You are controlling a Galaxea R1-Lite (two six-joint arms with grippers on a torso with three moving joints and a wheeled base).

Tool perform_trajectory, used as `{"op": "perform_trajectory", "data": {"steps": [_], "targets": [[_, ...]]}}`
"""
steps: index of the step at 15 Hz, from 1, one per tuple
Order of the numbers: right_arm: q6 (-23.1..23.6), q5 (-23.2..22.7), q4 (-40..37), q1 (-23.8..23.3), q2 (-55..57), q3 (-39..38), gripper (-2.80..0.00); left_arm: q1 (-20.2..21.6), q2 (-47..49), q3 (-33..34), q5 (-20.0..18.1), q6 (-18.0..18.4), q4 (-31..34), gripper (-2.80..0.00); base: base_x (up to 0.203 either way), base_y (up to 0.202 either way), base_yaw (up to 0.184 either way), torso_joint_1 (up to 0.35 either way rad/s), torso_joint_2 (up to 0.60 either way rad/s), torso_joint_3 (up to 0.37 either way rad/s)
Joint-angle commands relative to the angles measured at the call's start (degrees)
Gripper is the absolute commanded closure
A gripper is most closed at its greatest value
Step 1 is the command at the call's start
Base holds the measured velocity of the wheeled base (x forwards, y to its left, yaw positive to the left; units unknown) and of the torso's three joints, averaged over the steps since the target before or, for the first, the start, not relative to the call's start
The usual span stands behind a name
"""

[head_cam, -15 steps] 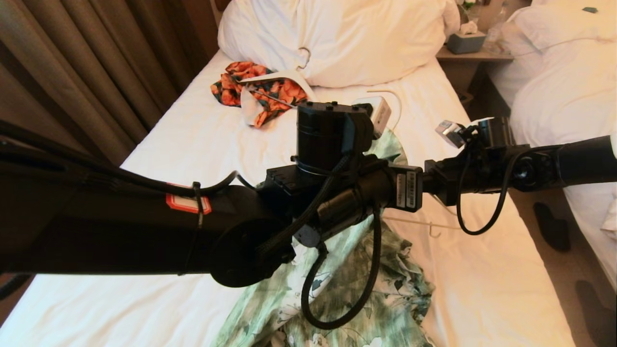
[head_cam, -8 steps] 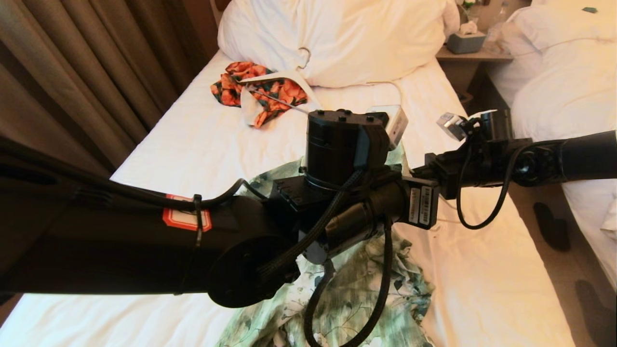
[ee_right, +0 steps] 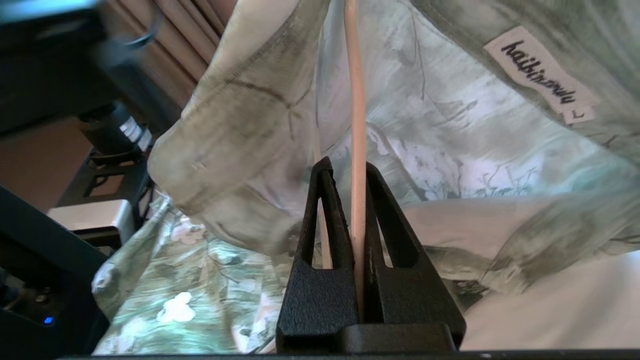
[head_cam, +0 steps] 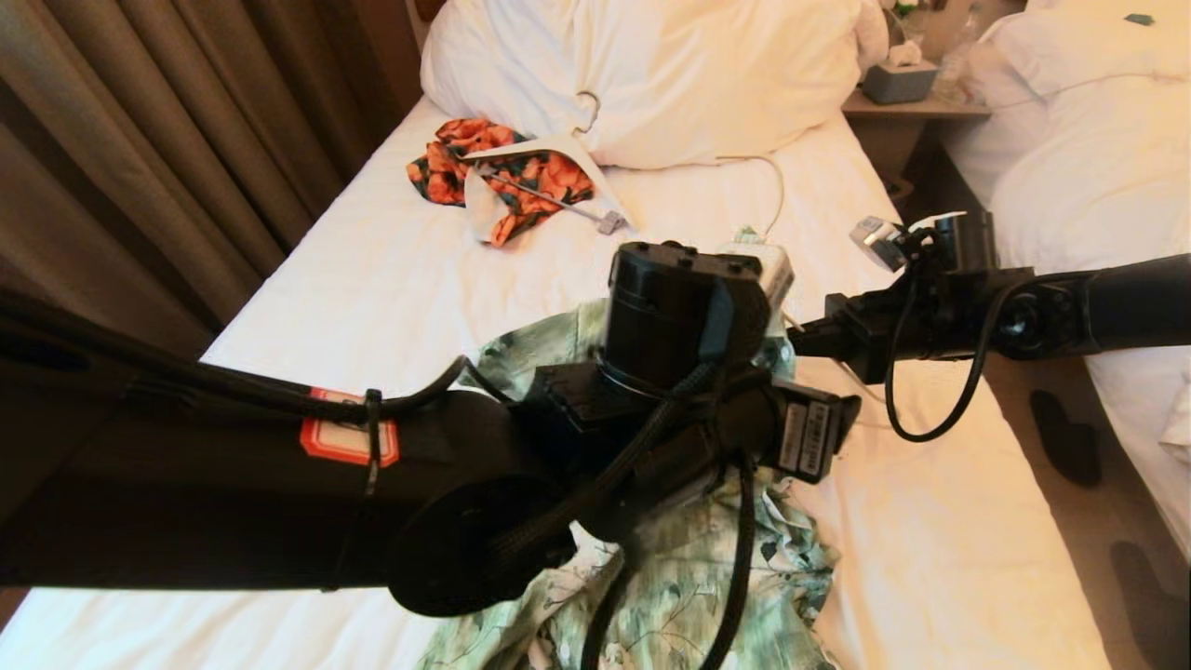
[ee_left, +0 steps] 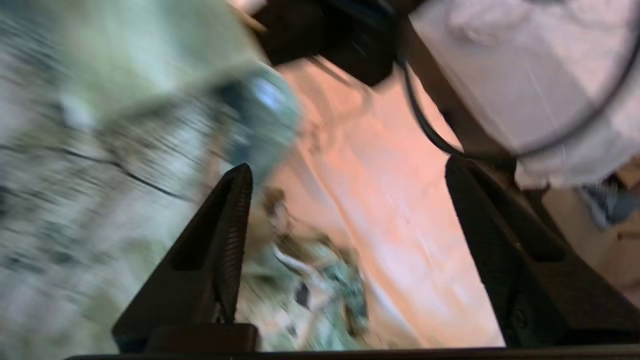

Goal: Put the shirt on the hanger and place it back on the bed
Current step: Hook one side of the shirt onto the hanger

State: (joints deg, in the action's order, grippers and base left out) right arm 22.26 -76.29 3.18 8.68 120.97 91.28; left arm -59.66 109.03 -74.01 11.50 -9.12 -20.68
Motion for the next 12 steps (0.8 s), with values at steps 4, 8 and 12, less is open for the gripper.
{"op": "perform_trajectory", "data": {"steps": [4,8,12], "targets": [[0.1,-0.4,0.8,-0.2,-0.4,-0.8,0.00,-0.4,-4.0,3.4,0.5,-0.3,0.4,-2.80,0.000,0.000,0.000,0.000,0.00,0.000],[0.1,-0.4,0.9,-0.2,-0.4,-1.3,0.00,0.5,-9.4,10.6,0.8,-0.2,0.5,0.00,0.000,0.000,0.000,0.000,0.00,0.000],[0.1,-0.4,1.0,-0.1,-1.3,-2.6,0.00,0.1,-16.8,20.2,0.9,-0.3,0.7,0.00,0.000,0.000,0.000,0.000,0.00,0.000]]}}
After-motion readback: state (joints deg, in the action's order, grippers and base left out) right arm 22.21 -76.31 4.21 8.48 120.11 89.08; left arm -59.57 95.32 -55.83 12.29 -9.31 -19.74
